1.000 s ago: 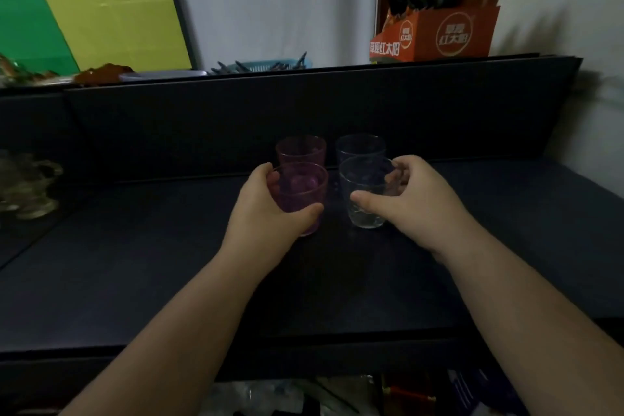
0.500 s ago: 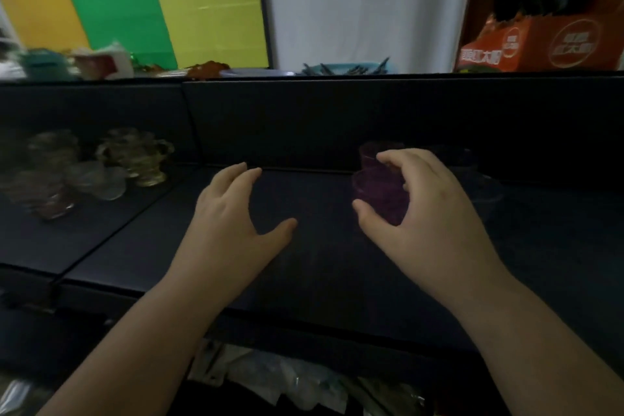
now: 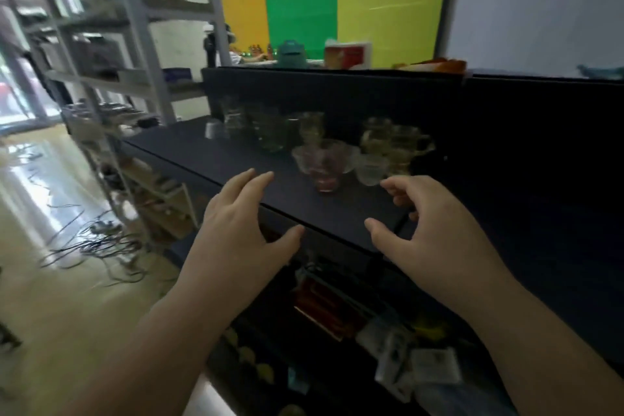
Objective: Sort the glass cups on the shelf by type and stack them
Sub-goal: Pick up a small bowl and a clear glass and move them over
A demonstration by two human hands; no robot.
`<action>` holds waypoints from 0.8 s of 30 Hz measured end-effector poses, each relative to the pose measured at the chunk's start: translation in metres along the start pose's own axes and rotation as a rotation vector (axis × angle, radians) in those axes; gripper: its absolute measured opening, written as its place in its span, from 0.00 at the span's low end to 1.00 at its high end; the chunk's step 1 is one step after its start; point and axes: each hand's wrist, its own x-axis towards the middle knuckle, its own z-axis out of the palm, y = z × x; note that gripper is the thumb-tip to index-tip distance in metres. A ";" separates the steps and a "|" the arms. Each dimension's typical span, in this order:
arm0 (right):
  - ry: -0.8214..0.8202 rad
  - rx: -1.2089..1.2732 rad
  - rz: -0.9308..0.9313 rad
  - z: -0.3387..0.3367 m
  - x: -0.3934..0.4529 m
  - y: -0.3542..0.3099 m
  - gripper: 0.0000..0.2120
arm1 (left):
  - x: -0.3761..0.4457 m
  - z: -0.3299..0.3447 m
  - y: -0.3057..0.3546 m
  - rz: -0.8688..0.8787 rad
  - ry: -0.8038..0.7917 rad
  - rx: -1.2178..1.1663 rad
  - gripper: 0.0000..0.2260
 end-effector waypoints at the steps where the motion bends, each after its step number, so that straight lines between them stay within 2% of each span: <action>1: -0.003 0.007 -0.008 0.018 0.009 -0.012 0.25 | 0.004 -0.008 -0.022 -0.019 0.009 0.003 0.37; 7: -0.022 0.020 0.047 0.086 0.058 -0.041 0.23 | 0.040 -0.020 -0.104 -0.057 -0.022 -0.051 0.38; 13: 0.025 0.019 0.051 0.139 0.120 -0.051 0.23 | 0.110 0.007 -0.145 0.051 -0.081 -0.095 0.36; 18: 0.085 -0.051 0.022 0.176 0.181 -0.063 0.25 | 0.182 0.013 -0.192 0.099 -0.043 -0.099 0.36; 24: 0.048 -0.185 0.100 0.213 0.228 -0.082 0.26 | 0.249 0.035 -0.231 0.187 -0.120 -0.207 0.35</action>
